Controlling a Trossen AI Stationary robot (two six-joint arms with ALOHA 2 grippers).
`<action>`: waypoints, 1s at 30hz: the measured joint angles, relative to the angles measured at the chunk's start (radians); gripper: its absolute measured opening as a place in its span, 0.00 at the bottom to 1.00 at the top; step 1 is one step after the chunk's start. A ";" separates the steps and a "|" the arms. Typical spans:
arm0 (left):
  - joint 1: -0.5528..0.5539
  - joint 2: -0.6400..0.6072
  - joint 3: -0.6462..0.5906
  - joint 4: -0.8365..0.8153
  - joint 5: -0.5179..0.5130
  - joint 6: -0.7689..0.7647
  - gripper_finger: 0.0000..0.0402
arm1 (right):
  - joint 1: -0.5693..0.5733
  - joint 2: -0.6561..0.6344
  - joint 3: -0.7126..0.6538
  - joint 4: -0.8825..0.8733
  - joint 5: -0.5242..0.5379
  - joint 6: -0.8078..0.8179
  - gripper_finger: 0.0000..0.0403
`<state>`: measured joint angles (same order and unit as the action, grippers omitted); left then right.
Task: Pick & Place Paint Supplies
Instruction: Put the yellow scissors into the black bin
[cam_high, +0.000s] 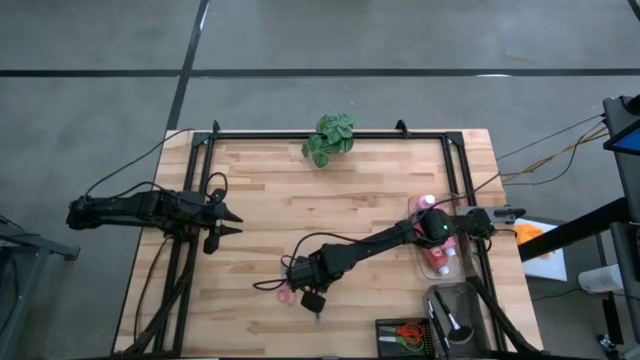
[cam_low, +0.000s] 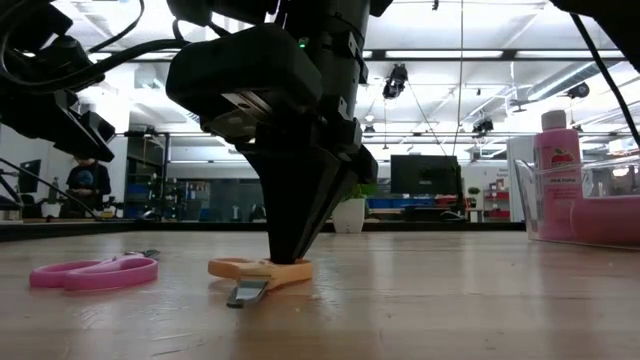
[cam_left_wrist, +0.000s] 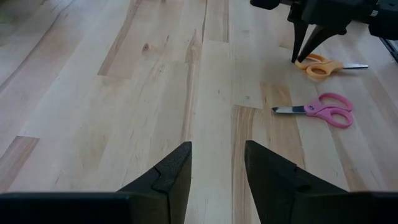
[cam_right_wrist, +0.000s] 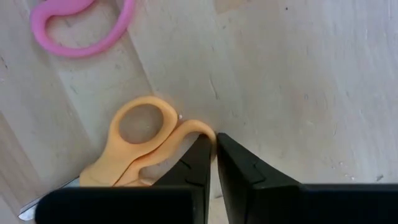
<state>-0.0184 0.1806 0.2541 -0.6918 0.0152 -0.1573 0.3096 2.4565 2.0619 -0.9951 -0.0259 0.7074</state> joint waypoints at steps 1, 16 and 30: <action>0.000 0.000 0.000 0.000 0.000 0.000 0.37 | -0.001 0.000 0.002 -0.001 0.000 -0.001 0.05; 0.000 0.000 0.000 0.000 0.000 0.000 0.37 | -0.035 -0.061 0.008 -0.012 -0.002 -0.034 0.04; 0.000 0.000 0.000 0.000 0.000 0.000 0.37 | -0.049 -0.231 0.010 -0.146 0.002 -0.292 0.04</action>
<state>-0.0181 0.1806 0.2542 -0.6918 0.0152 -0.1574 0.2607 2.2257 2.0720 -1.1413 -0.0242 0.4158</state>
